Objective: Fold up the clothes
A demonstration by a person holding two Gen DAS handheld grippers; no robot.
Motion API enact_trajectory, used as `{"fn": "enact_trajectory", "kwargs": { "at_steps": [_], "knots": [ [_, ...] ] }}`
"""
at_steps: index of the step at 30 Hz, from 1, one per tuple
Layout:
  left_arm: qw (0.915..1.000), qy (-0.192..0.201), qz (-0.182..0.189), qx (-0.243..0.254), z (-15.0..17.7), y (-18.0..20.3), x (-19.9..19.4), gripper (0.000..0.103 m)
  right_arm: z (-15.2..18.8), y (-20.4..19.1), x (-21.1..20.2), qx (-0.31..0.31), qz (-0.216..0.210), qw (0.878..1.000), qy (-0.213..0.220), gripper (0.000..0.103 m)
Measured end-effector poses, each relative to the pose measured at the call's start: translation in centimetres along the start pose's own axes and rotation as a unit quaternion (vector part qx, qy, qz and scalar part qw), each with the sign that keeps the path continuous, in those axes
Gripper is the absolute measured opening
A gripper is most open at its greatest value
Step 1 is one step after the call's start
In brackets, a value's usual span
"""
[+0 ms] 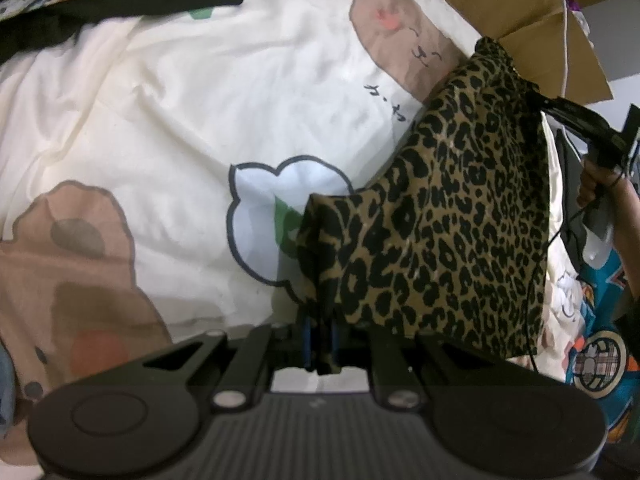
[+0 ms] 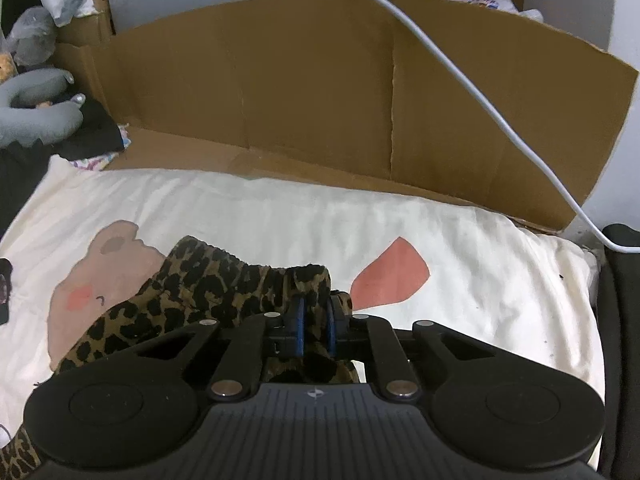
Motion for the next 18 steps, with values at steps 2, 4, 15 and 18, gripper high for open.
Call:
{"fn": "enact_trajectory", "kwargs": {
  "at_steps": [2,4,15,18],
  "knots": [
    [1.0000,0.001,0.001,-0.001,0.1,-0.1,0.0,0.010,0.2,0.4,0.9,0.003,0.006,1.000,-0.010,0.011],
    [1.0000,0.002,0.002,-0.001,0.2,-0.1,0.0,0.010,0.5,0.9,1.9,0.011,0.009,1.000,-0.019,0.010],
    [1.0000,0.005,0.005,-0.001,0.8,-0.1,-0.5,0.010,0.0,3.1,0.4,0.048,0.010,0.999,0.007,0.031],
    [0.9999,0.008,0.008,-0.006,0.9,-0.1,-0.4,0.010,0.4,2.9,-1.8,0.041,0.001,0.999,0.022,0.031]
  ]
}}
Point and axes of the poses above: each gripper's, at about its wrist camera, not at the fingertips, and x roughly the way its jaws point, y to its right, z to its underside, the point moved 8 cm from there along x, roughly the way its jaws point, and after that the axes turned 2 degrees about z, right-handed, at the moved point
